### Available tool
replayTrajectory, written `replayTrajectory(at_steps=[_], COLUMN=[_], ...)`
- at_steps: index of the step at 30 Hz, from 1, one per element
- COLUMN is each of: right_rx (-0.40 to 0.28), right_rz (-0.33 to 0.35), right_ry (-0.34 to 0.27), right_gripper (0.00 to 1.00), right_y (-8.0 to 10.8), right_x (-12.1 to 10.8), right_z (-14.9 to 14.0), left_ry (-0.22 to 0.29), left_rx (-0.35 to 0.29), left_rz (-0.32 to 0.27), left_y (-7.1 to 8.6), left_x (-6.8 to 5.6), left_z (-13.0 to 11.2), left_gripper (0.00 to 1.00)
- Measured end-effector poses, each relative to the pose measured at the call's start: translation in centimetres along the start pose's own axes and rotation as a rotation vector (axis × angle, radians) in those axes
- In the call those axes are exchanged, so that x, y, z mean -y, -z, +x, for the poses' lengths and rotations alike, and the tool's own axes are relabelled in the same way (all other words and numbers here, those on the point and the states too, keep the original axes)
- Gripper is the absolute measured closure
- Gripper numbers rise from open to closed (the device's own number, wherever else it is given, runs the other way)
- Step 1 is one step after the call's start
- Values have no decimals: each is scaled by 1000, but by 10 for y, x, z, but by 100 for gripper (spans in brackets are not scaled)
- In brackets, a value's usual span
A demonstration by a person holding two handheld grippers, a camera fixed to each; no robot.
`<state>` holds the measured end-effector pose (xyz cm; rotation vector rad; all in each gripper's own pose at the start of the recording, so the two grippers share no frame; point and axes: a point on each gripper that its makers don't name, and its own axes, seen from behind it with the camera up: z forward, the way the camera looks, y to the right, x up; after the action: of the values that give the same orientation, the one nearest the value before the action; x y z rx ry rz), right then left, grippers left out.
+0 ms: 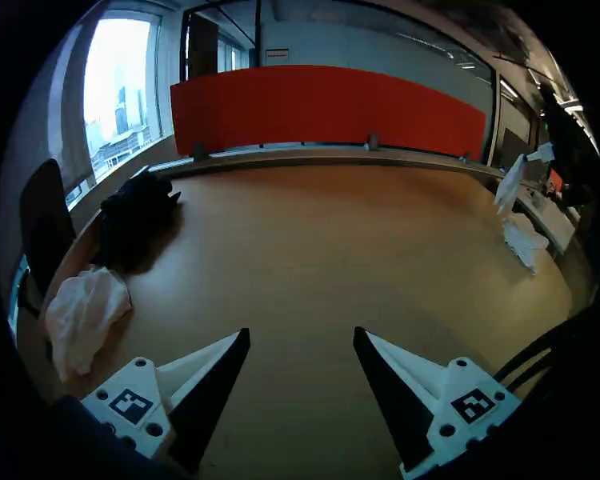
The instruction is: Fold towel
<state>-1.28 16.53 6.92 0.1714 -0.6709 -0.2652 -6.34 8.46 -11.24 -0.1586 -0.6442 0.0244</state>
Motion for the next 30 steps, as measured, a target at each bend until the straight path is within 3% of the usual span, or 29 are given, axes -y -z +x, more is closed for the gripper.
replayTrajectory(at_steps=[10, 17, 30], right_rx=[27, 71, 173], right_rz=[-34, -69, -109], right_ry=[-54, -100, -147], right_gripper=[97, 97, 97], right_y=[26, 40, 50], right_x=[-16, -33, -53], right_z=[-39, -82, -157], left_ry=[-12, -21, -32], left_rx=[0, -1, 4], left_rz=[-10, -12, -12], left_y=[1, 3, 5], left_x=[-5, -6, -6], left_z=[1, 2, -1], left_gripper=[4, 4, 4])
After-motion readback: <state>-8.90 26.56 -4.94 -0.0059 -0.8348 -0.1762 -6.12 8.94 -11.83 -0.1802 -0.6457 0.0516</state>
